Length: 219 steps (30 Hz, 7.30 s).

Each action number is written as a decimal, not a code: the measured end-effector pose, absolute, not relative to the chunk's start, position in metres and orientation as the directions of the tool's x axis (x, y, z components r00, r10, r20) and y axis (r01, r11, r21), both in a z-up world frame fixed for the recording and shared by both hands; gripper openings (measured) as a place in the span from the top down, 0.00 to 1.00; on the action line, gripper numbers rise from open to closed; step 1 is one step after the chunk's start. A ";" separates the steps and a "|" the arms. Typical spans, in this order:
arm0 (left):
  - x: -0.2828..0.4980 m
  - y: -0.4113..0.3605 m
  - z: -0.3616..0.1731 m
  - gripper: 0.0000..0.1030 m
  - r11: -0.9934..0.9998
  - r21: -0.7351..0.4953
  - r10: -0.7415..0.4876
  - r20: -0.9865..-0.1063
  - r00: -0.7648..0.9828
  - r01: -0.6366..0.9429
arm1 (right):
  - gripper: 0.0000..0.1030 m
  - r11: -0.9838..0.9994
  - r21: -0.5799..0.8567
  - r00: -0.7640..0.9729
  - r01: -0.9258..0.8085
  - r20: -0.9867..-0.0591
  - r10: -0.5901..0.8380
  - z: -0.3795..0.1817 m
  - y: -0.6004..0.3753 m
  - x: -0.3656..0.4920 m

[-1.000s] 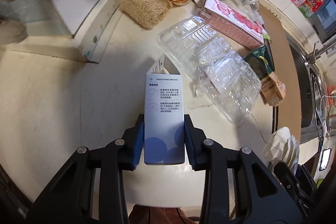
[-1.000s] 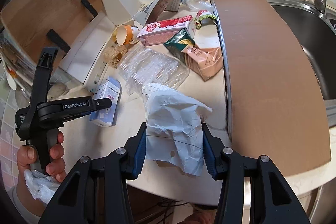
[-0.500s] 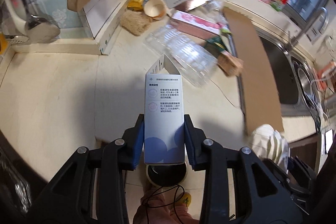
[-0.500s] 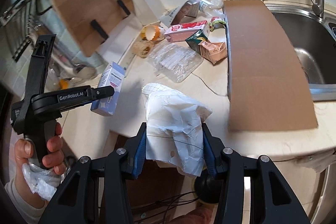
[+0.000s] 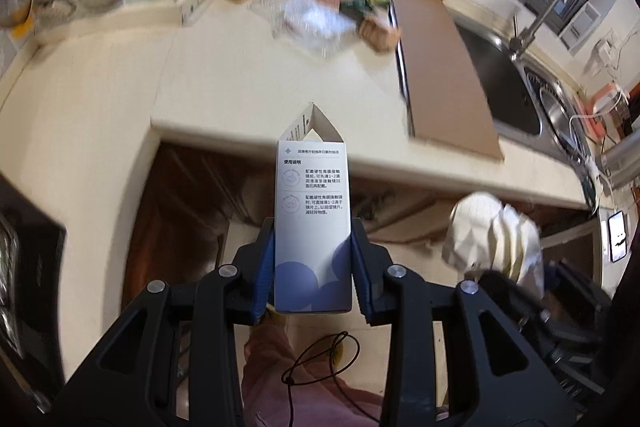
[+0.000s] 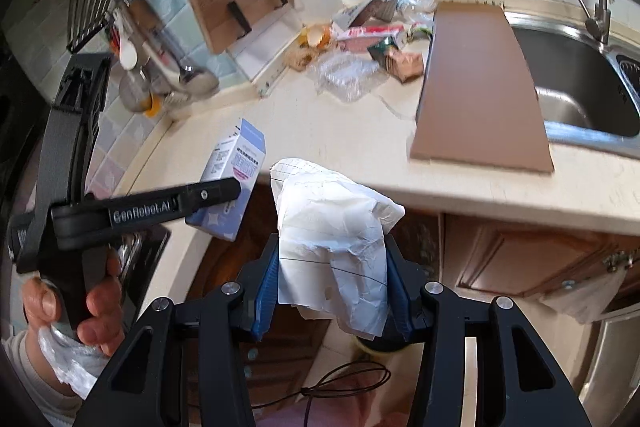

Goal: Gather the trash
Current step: 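Carry the carton and tissue down over the black trash bin with both grippers, then open both grippers to drop the carton and tissue into the bin, then raise both grippers back up toward the counter, then grasp the clear plastic clamshell with the left gripper while the right gripper grasps the green milk pouch, then carry the clamshell and milk pouch down over the trash bin with both grippers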

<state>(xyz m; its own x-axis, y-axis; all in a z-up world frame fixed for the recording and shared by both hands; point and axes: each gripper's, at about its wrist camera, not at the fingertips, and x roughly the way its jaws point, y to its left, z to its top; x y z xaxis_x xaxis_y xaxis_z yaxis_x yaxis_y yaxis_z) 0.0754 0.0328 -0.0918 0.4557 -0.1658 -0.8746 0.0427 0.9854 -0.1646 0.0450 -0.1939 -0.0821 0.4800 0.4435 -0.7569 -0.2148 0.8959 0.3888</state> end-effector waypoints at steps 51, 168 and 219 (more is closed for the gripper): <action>0.084 0.046 -0.422 0.42 0.998 -0.057 -0.058 -0.997 0.058 0.021 | 0.32 0.952 0.303 -0.082 -0.037 -0.951 0.299 -0.471 -0.141 0.085; 0.475 -0.003 -0.149 0.37 0.919 -0.098 -0.014 -0.976 0.217 -0.381 | 0.69 0.795 0.325 0.184 -0.512 -0.862 0.472 -0.169 -0.207 0.510; 0.411 -0.005 -0.143 0.25 0.892 -0.103 0.023 -0.962 0.272 -0.440 | 0.70 0.780 0.339 0.218 -0.525 -0.833 0.509 -0.148 -0.200 0.482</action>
<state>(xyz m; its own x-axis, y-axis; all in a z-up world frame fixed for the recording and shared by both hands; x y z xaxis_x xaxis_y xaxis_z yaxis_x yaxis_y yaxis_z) 0.4111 -0.0045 -0.1427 0.2721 0.0235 -0.9620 -0.4401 0.8921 -0.1027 0.4821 -0.2001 -0.1485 0.2182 0.5089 -0.8327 -0.5255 0.7803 0.3392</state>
